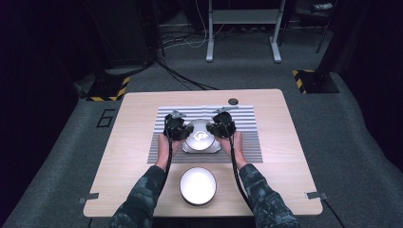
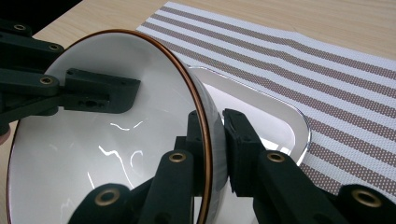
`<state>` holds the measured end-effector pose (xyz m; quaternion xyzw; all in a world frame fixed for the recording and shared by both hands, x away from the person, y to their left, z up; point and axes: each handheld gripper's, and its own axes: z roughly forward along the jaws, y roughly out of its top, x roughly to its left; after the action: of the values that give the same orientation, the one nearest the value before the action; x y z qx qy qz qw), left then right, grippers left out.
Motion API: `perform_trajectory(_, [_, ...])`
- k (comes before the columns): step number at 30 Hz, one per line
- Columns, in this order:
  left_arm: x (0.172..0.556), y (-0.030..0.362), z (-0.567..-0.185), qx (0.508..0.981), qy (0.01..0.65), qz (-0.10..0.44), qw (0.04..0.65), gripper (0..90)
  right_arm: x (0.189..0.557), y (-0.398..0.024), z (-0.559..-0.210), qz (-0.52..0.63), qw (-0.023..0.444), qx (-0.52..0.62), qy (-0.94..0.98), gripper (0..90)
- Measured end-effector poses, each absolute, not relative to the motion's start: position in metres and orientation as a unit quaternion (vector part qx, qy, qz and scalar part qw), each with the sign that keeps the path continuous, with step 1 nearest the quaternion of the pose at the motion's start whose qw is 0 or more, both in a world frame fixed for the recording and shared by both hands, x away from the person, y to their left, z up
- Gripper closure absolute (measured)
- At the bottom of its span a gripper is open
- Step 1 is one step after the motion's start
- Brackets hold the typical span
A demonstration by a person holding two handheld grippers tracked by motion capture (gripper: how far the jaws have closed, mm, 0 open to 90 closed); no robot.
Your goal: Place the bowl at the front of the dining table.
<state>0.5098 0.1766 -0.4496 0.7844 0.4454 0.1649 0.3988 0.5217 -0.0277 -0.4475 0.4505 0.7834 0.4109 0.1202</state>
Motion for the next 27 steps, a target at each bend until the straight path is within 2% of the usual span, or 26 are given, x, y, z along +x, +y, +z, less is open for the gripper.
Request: perform_trajectory(27, [0.524, 0.174, -0.459, 0.787, 0.454, 0.156, 0.388, 78.1, 0.538, -0.031, -0.459, 0.404, 0.087, 0.479, 0.774, 81.1])
